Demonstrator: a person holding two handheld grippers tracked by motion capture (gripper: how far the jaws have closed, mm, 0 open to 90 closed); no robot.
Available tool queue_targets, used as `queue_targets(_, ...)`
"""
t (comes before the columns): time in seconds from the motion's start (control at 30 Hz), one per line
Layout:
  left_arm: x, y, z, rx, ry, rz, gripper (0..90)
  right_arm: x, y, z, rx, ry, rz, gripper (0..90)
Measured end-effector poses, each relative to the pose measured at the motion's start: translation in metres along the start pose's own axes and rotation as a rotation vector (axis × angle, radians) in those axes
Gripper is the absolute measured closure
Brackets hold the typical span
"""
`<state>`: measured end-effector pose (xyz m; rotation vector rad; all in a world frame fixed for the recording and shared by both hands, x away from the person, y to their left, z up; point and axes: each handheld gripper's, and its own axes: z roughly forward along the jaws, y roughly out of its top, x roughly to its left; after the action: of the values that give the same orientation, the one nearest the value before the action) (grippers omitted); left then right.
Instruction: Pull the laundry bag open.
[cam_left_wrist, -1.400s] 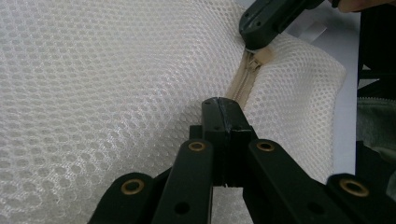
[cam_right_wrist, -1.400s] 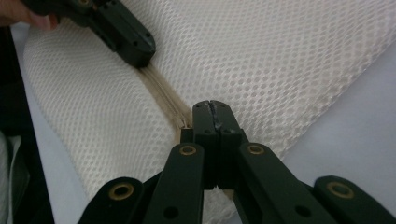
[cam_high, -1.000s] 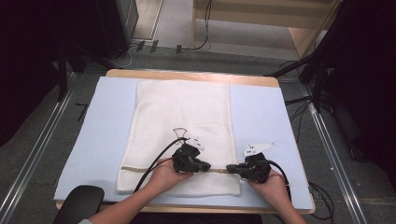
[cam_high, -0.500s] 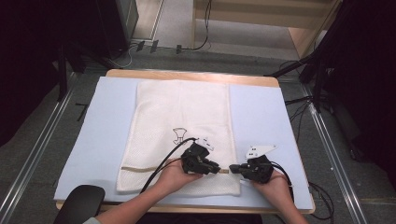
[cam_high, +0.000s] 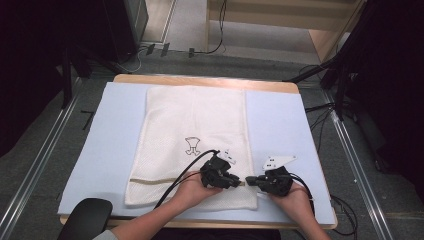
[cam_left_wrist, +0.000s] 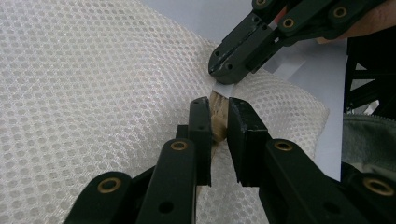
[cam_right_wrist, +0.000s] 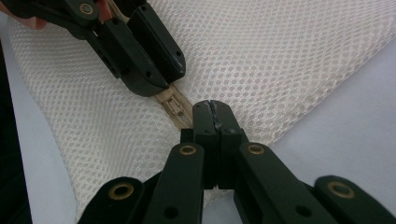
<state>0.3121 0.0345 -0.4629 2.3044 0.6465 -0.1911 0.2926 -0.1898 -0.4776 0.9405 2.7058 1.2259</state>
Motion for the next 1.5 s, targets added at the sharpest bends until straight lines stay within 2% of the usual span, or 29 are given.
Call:
queue_targets(0.17, -0.002, 0.000, 0.002, 0.000, 0.000, -0.002, 82.4, 0.000, 0.000, 0.000, -0.005, 0.001, -0.005, 90.0)
queue_targets(0.23, -0.002, 0.001, 0.001, -0.003, -0.004, -0.013, 83.3, 0.000, -0.001, 0.000, -0.005, 0.001, -0.006, 90.0)
queue_targets(0.3, -0.004, 0.000, -0.003, -0.008, 0.006, -0.008, 84.9, 0.000, 0.000, 0.000, -0.005, -0.001, -0.009, 90.0)
queue_targets(0.37, -0.004, 0.000, -0.004, 0.003, -0.011, -0.013, 85.5, 0.000, 0.000, 0.000, -0.004, -0.003, -0.007, 90.0)
queue_targets(0.4, -0.005, -0.001, -0.004, 0.012, -0.002, -0.005, 85.3, 0.000, 0.000, 0.000, -0.003, -0.001, -0.007, 90.0)
queue_targets(0.53, -0.003, -0.002, 0.003, 0.027, -0.004, -0.019, 84.6, 0.000, 0.000, 0.000, -0.002, -0.002, -0.005, 90.0)
queue_targets(0.7, -0.003, -0.001, 0.007, 0.016, 0.001, -0.020, 85.8, 0.000, 0.000, 0.000, -0.002, -0.001, -0.003, 90.0)
queue_targets(0.87, 0.003, -0.001, 0.007, 0.015, -0.033, -0.055, 88.4, -0.002, -0.002, 0.000, -0.016, 0.006, -0.011, 90.0)
queue_targets(0.93, 0.007, -0.001, 0.006, 0.020, -0.064, -0.089, 88.7, -0.001, -0.003, 0.000, -0.019, 0.007, -0.034, 90.0)
queue_targets(1.0, 0.010, -0.001, 0.005, 0.024, -0.081, -0.116, 88.9, -0.002, -0.003, 0.000, -0.023, 0.010, -0.037, 90.0)
queue_targets(1.1, 0.011, -0.001, 0.004, 0.022, -0.090, -0.126, 89.0, -0.002, -0.004, 0.001, -0.027, 0.017, -0.040, 90.0)
queue_targets(1.3, 0.009, -0.003, -0.004, 0.053, -0.073, -0.114, 89.2, -0.001, -0.004, 0.001, -0.029, 0.010, -0.057, 90.0)
queue_targets(1.4, 0.016, -0.007, -0.016, 0.057, -0.060, -0.133, 89.2, -0.002, -0.006, 0.001, -0.036, 0.011, -0.057, 90.0)
queue_targets(1.43, 0.018, -0.010, -0.020, 0.051, -0.069, -0.145, 89.2, -0.002, -0.006, 0.001, -0.038, 0.014, -0.055, 90.0)
queue_targets(1.5, 0.019, -0.013, -0.025, 0.059, -0.069, -0.144, 89.1, -0.003, -0.006, 0.001, -0.041, 0.016, -0.048, 90.0)
